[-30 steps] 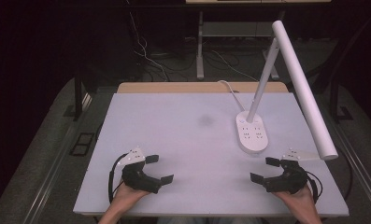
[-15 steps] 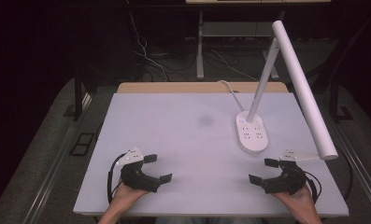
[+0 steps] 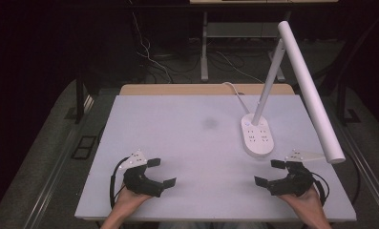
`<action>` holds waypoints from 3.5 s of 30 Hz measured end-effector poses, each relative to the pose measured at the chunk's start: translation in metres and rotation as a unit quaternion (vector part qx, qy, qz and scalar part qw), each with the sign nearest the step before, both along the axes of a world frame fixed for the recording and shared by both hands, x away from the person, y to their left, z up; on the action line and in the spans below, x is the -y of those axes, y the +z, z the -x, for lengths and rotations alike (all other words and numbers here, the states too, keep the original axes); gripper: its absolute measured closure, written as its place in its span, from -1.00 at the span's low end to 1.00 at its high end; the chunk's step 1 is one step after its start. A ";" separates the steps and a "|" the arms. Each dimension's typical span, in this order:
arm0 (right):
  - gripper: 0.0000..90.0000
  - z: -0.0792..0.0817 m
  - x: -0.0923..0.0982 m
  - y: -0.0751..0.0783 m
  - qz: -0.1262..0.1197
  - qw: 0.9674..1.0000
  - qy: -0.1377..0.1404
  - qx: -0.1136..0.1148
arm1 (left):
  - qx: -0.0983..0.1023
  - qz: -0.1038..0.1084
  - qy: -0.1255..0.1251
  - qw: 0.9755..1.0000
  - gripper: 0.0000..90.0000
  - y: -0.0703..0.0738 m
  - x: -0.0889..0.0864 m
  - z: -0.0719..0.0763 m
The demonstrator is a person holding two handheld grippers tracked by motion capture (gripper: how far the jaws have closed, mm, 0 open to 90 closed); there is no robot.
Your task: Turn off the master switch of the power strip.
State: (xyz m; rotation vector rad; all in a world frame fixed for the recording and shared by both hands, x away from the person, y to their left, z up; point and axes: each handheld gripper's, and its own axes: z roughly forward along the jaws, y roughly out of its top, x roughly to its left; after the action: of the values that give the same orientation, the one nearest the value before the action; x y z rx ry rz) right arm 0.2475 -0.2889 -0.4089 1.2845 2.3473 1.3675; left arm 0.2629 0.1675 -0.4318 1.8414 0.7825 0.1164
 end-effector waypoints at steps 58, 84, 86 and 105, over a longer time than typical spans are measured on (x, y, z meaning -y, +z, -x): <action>-1.00 -0.069 -0.031 0.050 0.083 0.996 0.028 0.014 | 0.003 0.002 0.004 1.000 -1.00 0.002 -0.005 0.000; -0.90 -0.112 -0.035 0.055 0.125 0.992 0.014 0.019 | -0.001 0.004 0.004 1.000 -1.00 0.001 -0.006 -0.001; -0.85 -0.116 -0.035 0.055 0.132 0.991 0.010 0.022 | -0.002 0.005 0.004 1.000 -1.00 0.001 -0.006 -0.001; 0.34 -0.139 -0.048 0.060 0.200 0.978 0.017 0.046 | 0.000 0.002 0.002 1.000 -1.00 0.001 -0.008 -0.002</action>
State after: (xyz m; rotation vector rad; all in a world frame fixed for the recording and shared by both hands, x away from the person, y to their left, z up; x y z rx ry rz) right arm 0.3867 -0.2409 -0.3490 1.0431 2.4231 0.8729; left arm 0.2648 0.1755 -0.4305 1.8354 0.7871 0.1171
